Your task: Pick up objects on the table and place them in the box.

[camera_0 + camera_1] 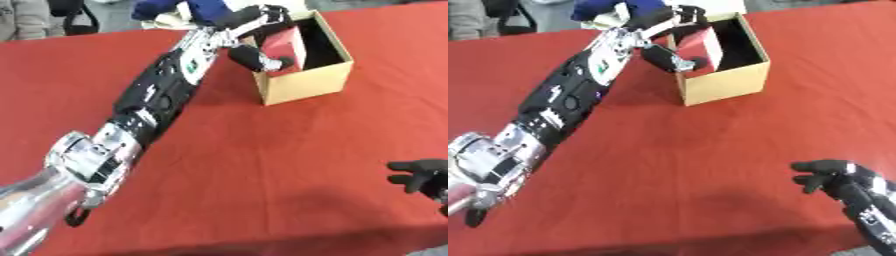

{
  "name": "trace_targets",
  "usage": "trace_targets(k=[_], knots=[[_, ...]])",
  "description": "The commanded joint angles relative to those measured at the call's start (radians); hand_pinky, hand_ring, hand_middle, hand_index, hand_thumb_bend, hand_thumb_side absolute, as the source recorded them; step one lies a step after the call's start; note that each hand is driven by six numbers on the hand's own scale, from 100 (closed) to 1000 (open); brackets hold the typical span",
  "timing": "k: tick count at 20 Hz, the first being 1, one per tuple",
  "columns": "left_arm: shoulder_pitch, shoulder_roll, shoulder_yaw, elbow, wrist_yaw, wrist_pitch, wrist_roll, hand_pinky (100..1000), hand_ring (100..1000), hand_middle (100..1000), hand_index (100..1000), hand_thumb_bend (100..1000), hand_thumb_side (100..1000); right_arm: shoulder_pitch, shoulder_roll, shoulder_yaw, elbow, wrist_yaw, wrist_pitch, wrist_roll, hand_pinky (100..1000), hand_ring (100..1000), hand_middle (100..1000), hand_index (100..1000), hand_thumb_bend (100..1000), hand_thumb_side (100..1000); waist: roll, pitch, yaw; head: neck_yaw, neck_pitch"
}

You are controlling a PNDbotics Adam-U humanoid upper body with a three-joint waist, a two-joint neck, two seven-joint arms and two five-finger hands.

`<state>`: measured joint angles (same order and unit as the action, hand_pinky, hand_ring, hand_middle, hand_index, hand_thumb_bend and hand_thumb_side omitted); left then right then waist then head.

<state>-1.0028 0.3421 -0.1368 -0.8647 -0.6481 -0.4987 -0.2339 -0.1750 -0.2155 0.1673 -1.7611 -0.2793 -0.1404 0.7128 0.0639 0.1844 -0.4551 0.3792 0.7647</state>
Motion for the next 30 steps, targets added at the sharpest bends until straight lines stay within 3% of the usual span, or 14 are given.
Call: trace_targets(k=[1, 9, 16, 20, 26, 30], knots=[[-0.016, 0.017, 0.007, -0.026, 0.016, 0.007, 0.011, 973, 1000, 817, 862, 635, 568, -0.004, -0.003, -0.002, -0.013, -0.004, 0.001, 0.002, 845, 889, 566, 824, 100, 633, -0.007, -0.018, 0.003, 0.004, 0.001], [-0.011, 0.02, 0.01, -0.032, 0.034, 0.027, 0.032, 990, 1000, 843, 878, 602, 572, -0.003, -0.004, -0.002, -0.012, -0.004, 0.001, 0.003, 846, 890, 566, 825, 100, 633, -0.009, -0.019, 0.01, 0.006, -0.001], [0.04, 0.033, 0.021, -0.147, 0.133, 0.034, 0.054, 1000, 1000, 735, 834, 445, 543, 0.005, -0.001, -0.01, -0.011, -0.005, 0.0, -0.003, 846, 891, 567, 825, 100, 631, -0.018, -0.029, 0.039, 0.0, 0.005], [0.106, 0.059, 0.042, -0.25, 0.197, 0.024, 0.1, 1000, 1000, 692, 814, 341, 566, 0.015, 0.0, -0.026, -0.011, -0.004, -0.002, -0.018, 845, 890, 567, 825, 100, 631, -0.02, -0.036, 0.07, -0.017, 0.005], [0.261, 0.131, 0.082, -0.415, 0.299, -0.013, 0.2, 1000, 1000, 654, 792, 309, 573, 0.024, -0.001, -0.051, -0.015, 0.003, -0.003, -0.046, 845, 891, 567, 825, 100, 629, -0.019, -0.036, 0.124, -0.055, 0.005], [0.366, 0.143, 0.097, -0.521, 0.364, 0.002, 0.259, 1000, 1000, 636, 784, 295, 595, 0.023, 0.0, -0.063, -0.018, 0.006, -0.006, -0.058, 845, 891, 567, 825, 100, 631, -0.019, -0.028, 0.149, -0.069, 0.003]])
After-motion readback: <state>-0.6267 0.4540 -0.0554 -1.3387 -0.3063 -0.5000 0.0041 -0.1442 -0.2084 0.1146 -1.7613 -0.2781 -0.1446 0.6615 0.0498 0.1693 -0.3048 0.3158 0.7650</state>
